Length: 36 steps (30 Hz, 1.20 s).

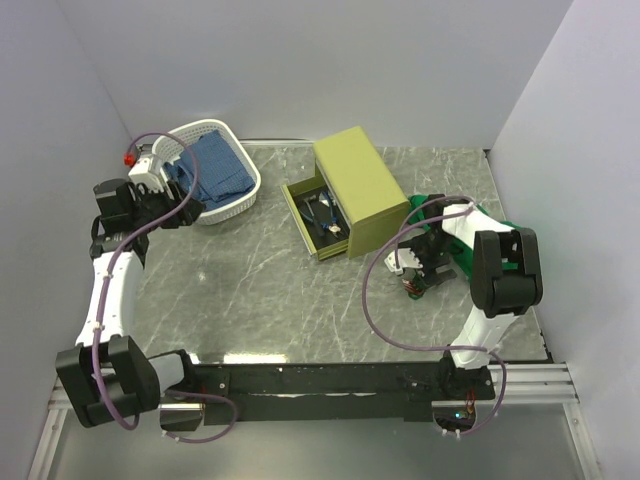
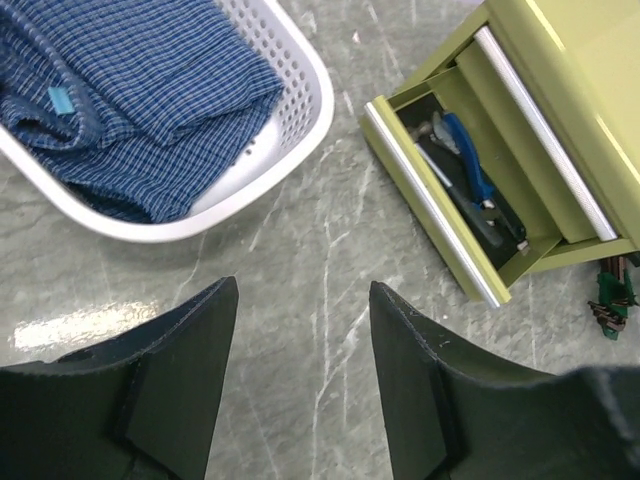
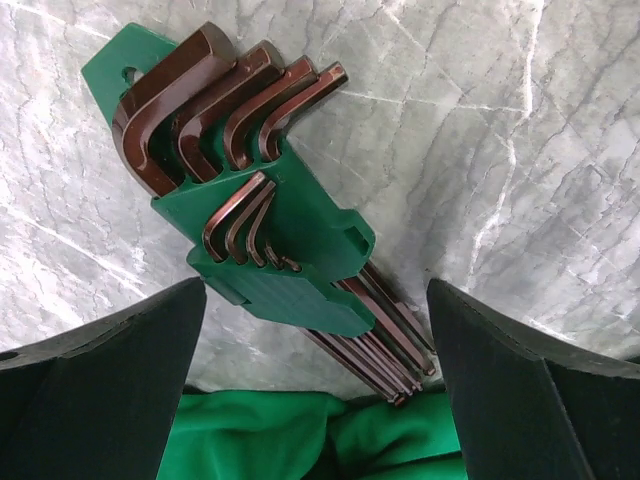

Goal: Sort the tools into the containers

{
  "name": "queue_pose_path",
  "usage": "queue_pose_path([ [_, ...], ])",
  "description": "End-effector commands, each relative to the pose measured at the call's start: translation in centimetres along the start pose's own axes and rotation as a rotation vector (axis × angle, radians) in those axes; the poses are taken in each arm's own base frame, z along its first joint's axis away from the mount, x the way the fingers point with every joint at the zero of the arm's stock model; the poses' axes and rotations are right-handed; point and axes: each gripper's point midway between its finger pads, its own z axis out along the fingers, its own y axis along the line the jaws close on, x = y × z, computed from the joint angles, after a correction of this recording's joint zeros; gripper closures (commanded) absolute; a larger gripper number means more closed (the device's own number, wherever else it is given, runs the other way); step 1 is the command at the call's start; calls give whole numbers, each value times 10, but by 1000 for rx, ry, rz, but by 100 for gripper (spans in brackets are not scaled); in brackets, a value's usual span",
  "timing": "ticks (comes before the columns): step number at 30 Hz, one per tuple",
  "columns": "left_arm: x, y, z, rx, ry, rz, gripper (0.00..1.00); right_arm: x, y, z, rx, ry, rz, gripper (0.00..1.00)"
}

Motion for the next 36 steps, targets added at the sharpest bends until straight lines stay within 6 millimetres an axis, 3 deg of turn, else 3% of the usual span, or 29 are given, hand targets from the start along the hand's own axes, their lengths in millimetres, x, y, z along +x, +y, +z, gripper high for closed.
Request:
queue_pose_path([
  [1,-22,7,-1,-14,-40,37,39,-5,-3,12,-42,-13,-339,0],
  [8,-29,20,1,-43,-50,26,40,-18,5,21,-61,-61,-412,7],
  [19,-31,18,2,-33,-55,17,39,-52,15,9,35,-159,-572,6],
  [24,-30,18,3,-32,-60,7,39,-49,24,20,-2,-117,-594,7],
  [31,-31,17,1,-33,-60,9,39,-38,14,24,-23,-91,-519,13],
  [36,-32,19,0,-38,-70,-7,39,-49,8,27,46,-103,-545,19],
])
